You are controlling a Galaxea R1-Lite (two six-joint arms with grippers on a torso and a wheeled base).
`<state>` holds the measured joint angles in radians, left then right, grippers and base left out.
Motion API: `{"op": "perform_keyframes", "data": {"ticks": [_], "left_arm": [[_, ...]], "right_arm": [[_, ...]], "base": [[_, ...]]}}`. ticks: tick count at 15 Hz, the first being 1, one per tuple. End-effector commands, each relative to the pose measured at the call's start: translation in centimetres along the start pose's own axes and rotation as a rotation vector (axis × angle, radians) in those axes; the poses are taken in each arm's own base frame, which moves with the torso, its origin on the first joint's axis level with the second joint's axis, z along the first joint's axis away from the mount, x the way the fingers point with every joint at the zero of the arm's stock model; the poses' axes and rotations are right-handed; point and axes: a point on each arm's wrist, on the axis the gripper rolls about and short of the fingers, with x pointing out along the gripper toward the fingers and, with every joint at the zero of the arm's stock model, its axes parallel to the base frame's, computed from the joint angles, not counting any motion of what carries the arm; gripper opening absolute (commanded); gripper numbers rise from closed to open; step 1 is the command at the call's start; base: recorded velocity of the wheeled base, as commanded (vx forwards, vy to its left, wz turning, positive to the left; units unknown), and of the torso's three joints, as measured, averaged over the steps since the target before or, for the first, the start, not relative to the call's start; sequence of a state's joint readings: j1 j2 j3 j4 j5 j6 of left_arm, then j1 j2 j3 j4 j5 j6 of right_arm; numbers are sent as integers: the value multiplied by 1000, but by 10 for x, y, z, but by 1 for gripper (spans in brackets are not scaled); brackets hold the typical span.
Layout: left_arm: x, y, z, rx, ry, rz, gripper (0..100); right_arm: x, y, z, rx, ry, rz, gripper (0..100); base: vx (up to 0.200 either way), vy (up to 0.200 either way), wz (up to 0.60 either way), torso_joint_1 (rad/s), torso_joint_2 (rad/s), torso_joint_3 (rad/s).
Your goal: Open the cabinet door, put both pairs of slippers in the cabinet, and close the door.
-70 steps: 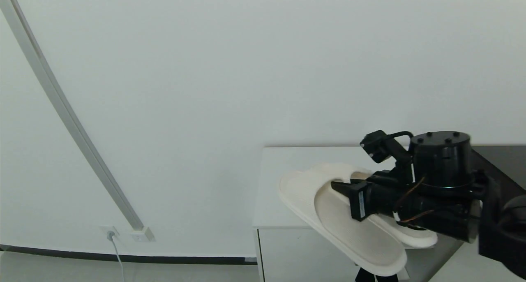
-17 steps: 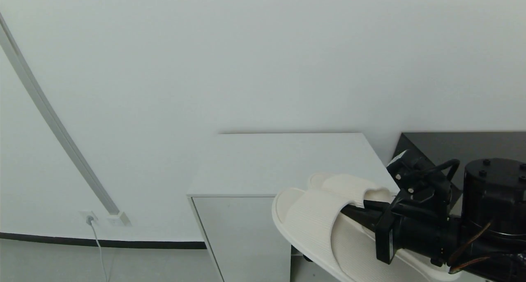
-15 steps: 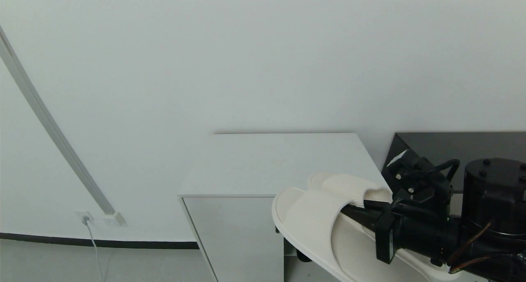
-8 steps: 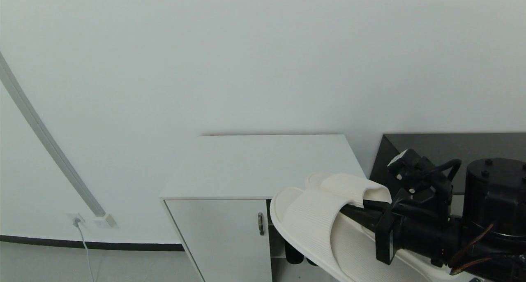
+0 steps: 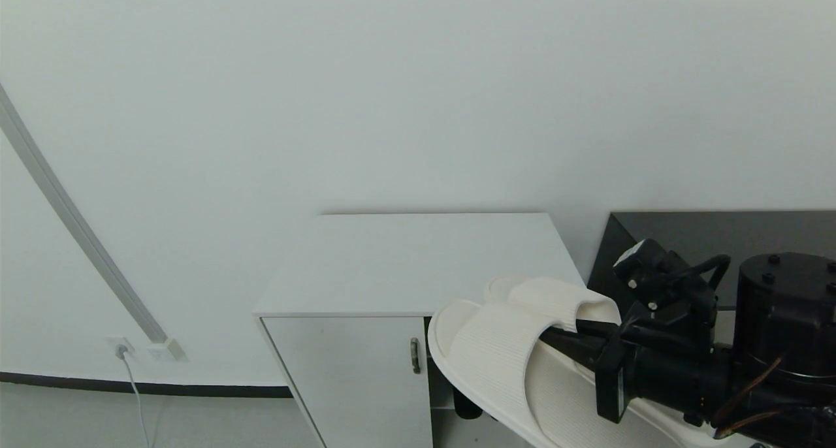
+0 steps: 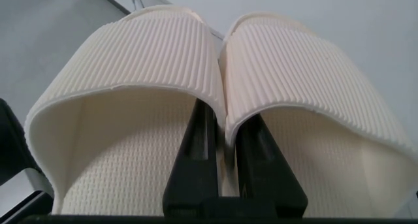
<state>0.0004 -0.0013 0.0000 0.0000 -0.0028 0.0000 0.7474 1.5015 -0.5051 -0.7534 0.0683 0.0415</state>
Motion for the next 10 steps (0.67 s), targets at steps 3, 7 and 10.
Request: {"op": "perform_keyframes", "data": {"ticks": [3, 7, 10], "left_arm": [[0, 0, 0, 0, 1, 1, 0], [0, 0, 0, 0, 1, 1, 0], [0, 0, 0, 0, 1, 1, 0]], "right_arm": [[1, 0, -1, 1, 7, 0, 0], [1, 0, -2, 1, 9, 0, 0], [3, 0, -2, 0, 10, 3, 0]], "base": [[-67, 0, 0, 2, 1, 1], [0, 0, 0, 0, 0, 0], [0, 0, 0, 0, 0, 0]]}}
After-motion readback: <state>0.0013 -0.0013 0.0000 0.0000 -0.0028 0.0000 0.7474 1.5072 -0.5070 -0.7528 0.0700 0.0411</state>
